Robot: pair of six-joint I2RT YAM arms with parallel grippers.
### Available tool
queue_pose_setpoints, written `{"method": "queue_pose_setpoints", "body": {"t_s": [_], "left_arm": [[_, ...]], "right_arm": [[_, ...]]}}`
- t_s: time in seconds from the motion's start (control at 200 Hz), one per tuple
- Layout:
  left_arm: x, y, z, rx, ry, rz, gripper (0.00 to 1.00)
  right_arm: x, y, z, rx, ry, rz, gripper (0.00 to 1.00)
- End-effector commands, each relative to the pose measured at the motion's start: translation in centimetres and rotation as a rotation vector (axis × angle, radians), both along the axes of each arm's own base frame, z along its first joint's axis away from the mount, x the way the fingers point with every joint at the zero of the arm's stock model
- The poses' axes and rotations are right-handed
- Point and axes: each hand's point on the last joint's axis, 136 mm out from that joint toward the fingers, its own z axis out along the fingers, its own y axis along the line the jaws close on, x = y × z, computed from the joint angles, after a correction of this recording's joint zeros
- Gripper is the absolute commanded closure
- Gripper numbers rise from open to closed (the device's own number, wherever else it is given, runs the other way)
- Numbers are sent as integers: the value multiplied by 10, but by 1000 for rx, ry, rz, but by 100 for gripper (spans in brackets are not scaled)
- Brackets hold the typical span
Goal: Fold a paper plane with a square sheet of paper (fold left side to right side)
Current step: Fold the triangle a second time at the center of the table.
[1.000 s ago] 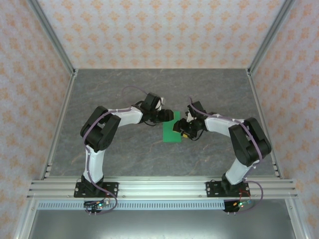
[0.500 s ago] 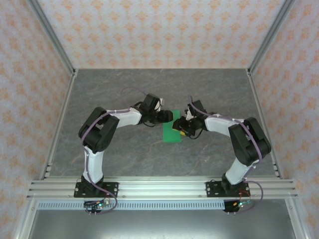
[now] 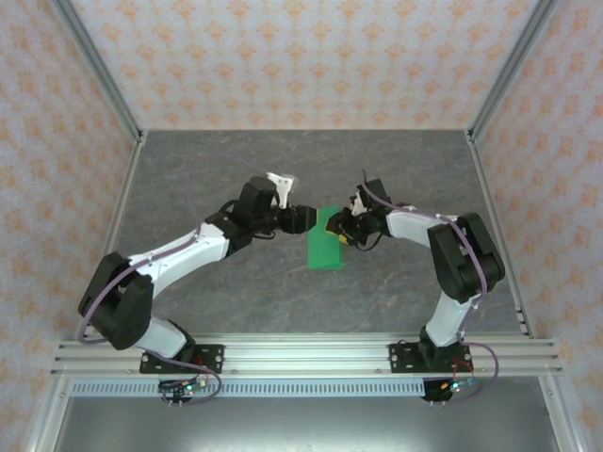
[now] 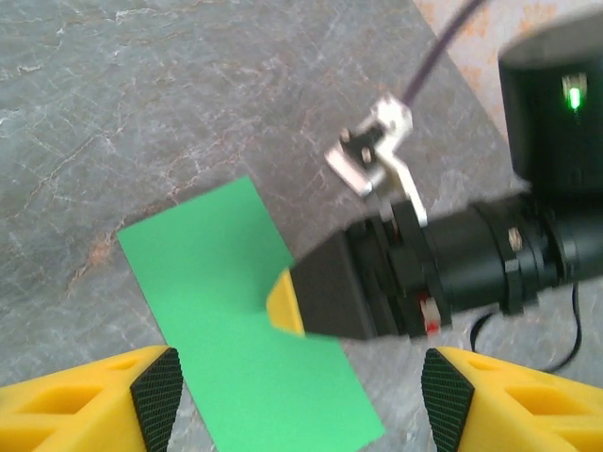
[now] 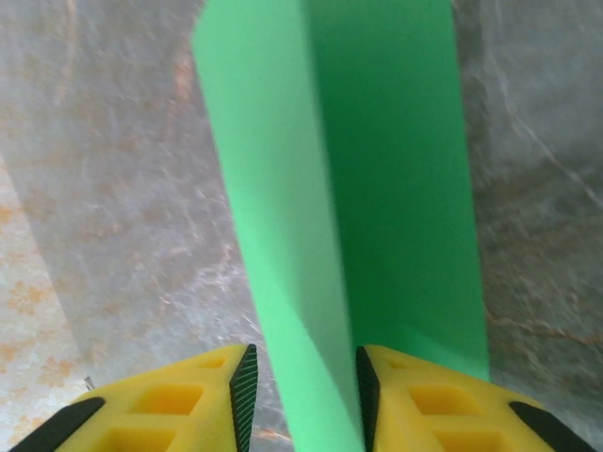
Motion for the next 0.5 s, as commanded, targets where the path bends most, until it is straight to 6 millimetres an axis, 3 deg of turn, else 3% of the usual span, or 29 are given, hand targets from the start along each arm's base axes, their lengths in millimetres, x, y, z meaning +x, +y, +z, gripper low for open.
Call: {"method": "queue_pose_setpoints", "body": {"t_s": [0.0, 0.25, 0.495], "left_arm": [[-29, 5, -20, 160, -25, -54, 28], [-71, -26, -45, 337, -25, -143, 28], [-82, -62, -66, 490, -31, -190, 28]], "right_arm": [[10, 3, 6, 15, -15, 11, 66], [17, 8, 13, 27, -21, 19, 68], [19, 9, 15, 28, -18, 20, 68]]}}
